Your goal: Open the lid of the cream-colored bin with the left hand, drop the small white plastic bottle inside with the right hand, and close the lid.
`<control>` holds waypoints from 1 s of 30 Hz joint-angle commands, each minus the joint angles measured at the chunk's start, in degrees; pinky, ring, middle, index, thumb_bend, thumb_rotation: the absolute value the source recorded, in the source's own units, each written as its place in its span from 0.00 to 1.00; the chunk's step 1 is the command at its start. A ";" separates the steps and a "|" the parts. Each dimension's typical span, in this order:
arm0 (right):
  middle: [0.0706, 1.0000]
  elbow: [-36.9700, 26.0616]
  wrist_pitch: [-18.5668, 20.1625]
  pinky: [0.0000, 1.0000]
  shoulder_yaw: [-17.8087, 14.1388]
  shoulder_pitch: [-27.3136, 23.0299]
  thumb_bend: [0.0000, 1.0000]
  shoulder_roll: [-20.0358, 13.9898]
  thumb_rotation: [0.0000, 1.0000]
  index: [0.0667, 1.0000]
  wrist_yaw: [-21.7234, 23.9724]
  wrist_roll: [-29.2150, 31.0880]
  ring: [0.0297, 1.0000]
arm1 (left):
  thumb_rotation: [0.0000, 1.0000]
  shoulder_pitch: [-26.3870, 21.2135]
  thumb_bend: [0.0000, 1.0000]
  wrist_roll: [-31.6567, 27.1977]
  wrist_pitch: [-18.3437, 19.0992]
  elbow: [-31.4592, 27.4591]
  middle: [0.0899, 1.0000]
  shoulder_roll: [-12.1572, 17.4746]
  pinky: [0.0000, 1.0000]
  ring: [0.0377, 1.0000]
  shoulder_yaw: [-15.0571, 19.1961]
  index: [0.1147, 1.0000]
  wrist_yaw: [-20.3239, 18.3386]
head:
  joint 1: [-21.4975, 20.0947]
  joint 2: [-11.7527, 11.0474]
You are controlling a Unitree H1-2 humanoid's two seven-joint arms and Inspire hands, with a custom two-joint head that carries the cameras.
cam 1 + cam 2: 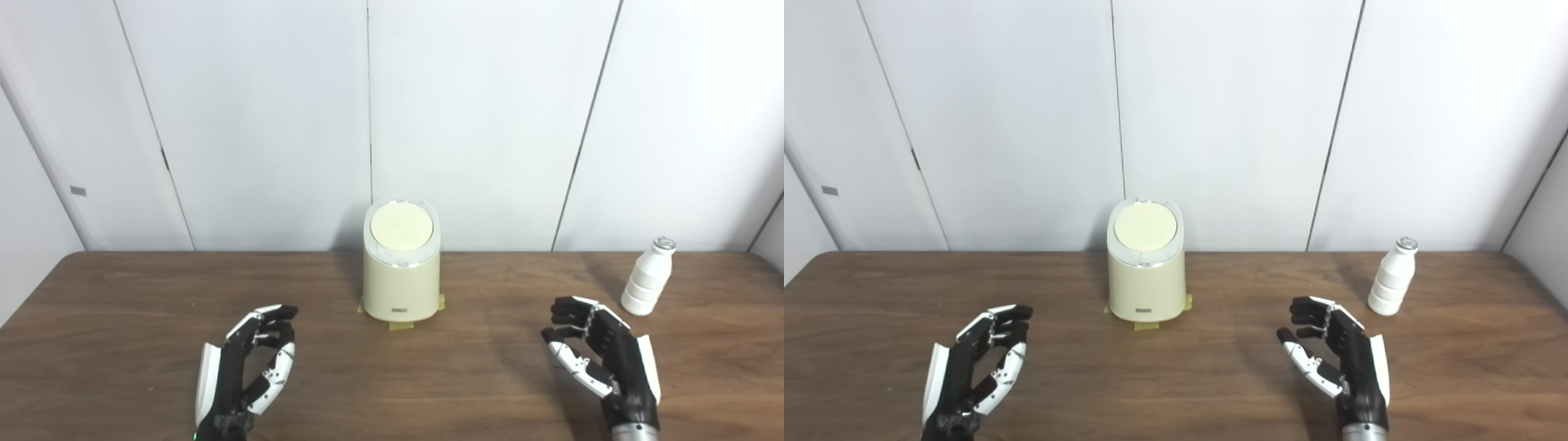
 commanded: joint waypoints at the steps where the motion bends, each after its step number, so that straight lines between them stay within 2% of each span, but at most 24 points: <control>1: 0.61 -0.63 -1.73 0.55 -0.17 -1.39 0.27 -0.37 0.14 0.58 -0.17 0.04 0.62 | 0.39 0.80 0.24 1.23 -1.08 1.67 0.67 0.31 0.57 0.65 -0.33 0.64 0.32 | 0.01 0.05; 7: 0.61 -0.54 -1.79 0.56 -0.12 -1.38 0.26 -0.40 0.13 0.59 0.03 0.34 0.62 | 0.36 0.83 0.24 0.91 -1.16 1.77 0.67 0.27 0.57 0.65 -0.35 0.64 0.32 | -0.06 0.09; 16: 0.61 -0.42 -1.86 0.55 -0.04 -1.43 0.27 -0.44 0.15 0.58 -0.15 -0.15 0.62 | 0.40 0.75 0.24 1.00 -1.26 1.94 0.67 0.35 0.57 0.65 -0.26 0.64 0.46 | 0.03 -0.04; 18: 0.61 -0.31 -1.85 0.55 0.06 -1.54 0.27 -0.23 0.17 0.58 -0.30 -0.40 0.62 | 0.39 0.65 0.24 1.64 -1.09 1.79 0.67 0.49 0.57 0.65 -0.15 0.64 0.71 | -0.32 -0.16; 20: 0.61 -0.30 -2.04 0.55 0.21 -1.62 0.27 0.01 0.19 0.58 -0.14 -0.06 0.62 | 0.43 0.38 0.25 3.68 -1.11 0.87 0.67 0.85 0.56 0.65 -0.12 0.64 1.34 | -0.64 -0.11; 22: 0.61 0.09 -2.79 0.55 0.39 -1.76 0.27 0.03 0.17 0.59 -0.23 -0.25 0.63 | 0.44 -0.09 0.25 4.57 -1.08 -0.49 0.67 0.73 0.56 0.65 0.14 0.64 1.71 | -0.76 -0.18; 23: 0.61 0.15 -2.87 0.55 0.45 -1.80 0.27 0.08 0.17 0.59 -0.34 -0.39 0.62 | 0.44 -0.51 0.25 4.74 -0.68 -1.62 0.67 0.31 0.55 0.65 0.41 0.64 1.90 | -1.07 -0.32; 26: 0.61 0.19 -2.82 0.55 0.46 -1.79 0.27 0.20 0.16 0.59 -0.35 -0.09 0.62 | 0.54 -2.23 0.30 3.86 1.58 -5.57 0.68 -1.17 0.58 0.66 1.20 0.65 1.51 | -1.13 -0.36; 28: 0.61 0.02 -2.32 0.55 0.47 -1.70 0.26 0.22 0.17 0.59 -0.41 -0.27 0.62 | 0.59 -3.95 0.36 3.27 4.18 -7.85 0.69 -1.90 0.60 0.68 1.57 0.67 0.58 | -0.97 -0.42; 30: 0.61 0.09 -2.52 0.55 0.59 -1.59 0.26 0.07 0.18 0.59 -0.40 -0.57 0.62 | 0.66 -6.21 0.48 3.29 8.42 -10.24 0.72 -2.48 0.64 0.71 1.85 0.70 -0.77 | -0.77 -0.33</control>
